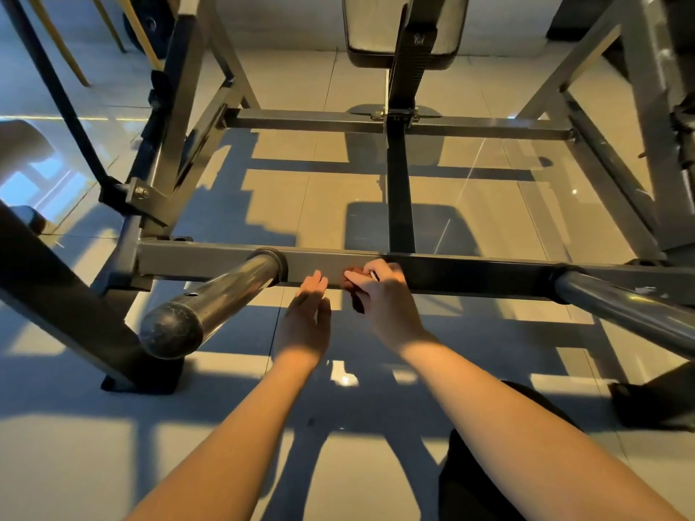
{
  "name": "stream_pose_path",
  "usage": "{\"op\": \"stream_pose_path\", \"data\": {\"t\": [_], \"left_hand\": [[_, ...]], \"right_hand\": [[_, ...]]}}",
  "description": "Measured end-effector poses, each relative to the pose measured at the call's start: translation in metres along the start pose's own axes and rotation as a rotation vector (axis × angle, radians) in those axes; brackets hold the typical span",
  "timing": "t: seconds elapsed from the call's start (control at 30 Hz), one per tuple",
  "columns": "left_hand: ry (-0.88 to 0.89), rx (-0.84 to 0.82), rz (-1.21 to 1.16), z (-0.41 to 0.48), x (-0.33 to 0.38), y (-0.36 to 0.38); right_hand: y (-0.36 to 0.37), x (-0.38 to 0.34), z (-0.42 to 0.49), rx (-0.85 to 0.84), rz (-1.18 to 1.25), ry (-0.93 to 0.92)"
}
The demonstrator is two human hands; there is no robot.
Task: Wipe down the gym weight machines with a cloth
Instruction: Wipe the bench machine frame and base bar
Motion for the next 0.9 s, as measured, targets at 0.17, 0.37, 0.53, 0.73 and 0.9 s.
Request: {"op": "stream_pose_path", "data": {"t": [0.17, 0.37, 0.53, 0.73, 0.9], "left_hand": [[-0.019, 0.034, -0.073, -0.003, -0.003, 0.003], [-0.055, 0.037, -0.096, -0.006, -0.003, 0.002], [-0.039, 0.066, -0.14, -0.007, 0.001, 0.009], [-0.1, 0.034, -0.102, -0.005, 0.0, 0.011], [-0.009, 0.022, -0.105, -0.006, -0.001, 0.012]], "right_hand": [[0.004, 0.0, 0.003, 0.117, 0.19, 0.353], [0.027, -0.012, -0.015, -0.074, -0.042, 0.04], [0.004, 0.021, -0.012, 0.062, 0.005, 0.272], [0.029, -0.027, -0.012, -0.085, 0.096, 0.087], [0.004, 0.013, -0.001, 0.11, 0.19, 0.376]]}}
Point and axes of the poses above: each hand's wrist, its own z-axis towards the middle knuckle, its own y-axis out of the palm, x = y × z, the point moved 3 cm from there along z, towards the middle knuckle, and after that the axes turned 14 degrees about y, right-handed, at the moved point
